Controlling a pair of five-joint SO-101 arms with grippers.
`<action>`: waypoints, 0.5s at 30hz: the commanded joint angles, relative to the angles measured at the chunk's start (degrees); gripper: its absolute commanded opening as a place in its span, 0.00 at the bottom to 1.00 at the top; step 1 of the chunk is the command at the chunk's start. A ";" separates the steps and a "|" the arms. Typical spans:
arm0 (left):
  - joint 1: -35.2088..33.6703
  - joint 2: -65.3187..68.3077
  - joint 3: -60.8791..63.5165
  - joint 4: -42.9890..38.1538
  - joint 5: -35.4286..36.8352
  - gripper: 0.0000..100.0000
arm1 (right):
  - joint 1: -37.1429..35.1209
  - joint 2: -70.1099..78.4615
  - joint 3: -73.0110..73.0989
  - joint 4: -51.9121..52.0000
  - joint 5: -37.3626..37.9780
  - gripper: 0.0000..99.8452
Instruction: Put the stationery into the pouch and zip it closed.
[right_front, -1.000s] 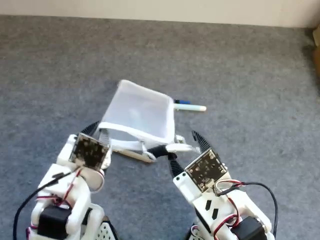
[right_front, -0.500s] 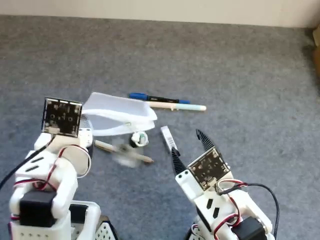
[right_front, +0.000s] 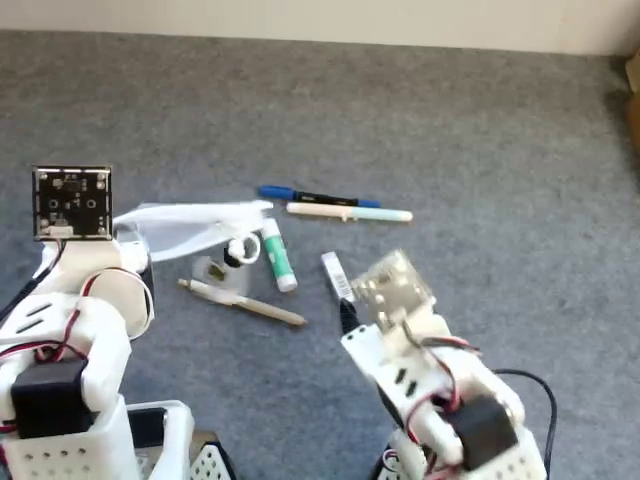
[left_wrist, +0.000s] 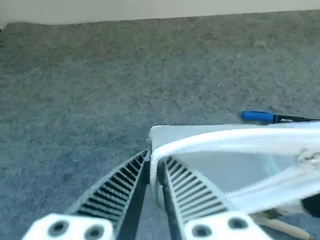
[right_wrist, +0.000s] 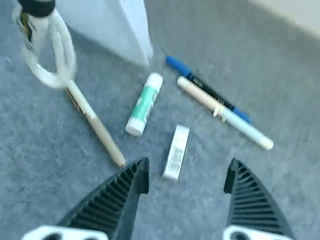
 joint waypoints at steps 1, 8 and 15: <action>-1.89 0.66 1.01 -0.35 0.70 0.01 | 0.31 11.82 -6.55 -0.04 -2.99 0.23; -1.89 0.66 3.56 -0.44 0.79 0.01 | 0.31 28.44 -12.53 -0.13 -4.92 0.23; -2.24 0.66 4.18 -0.44 0.79 0.01 | 0.92 38.64 -14.99 -7.16 -4.66 0.23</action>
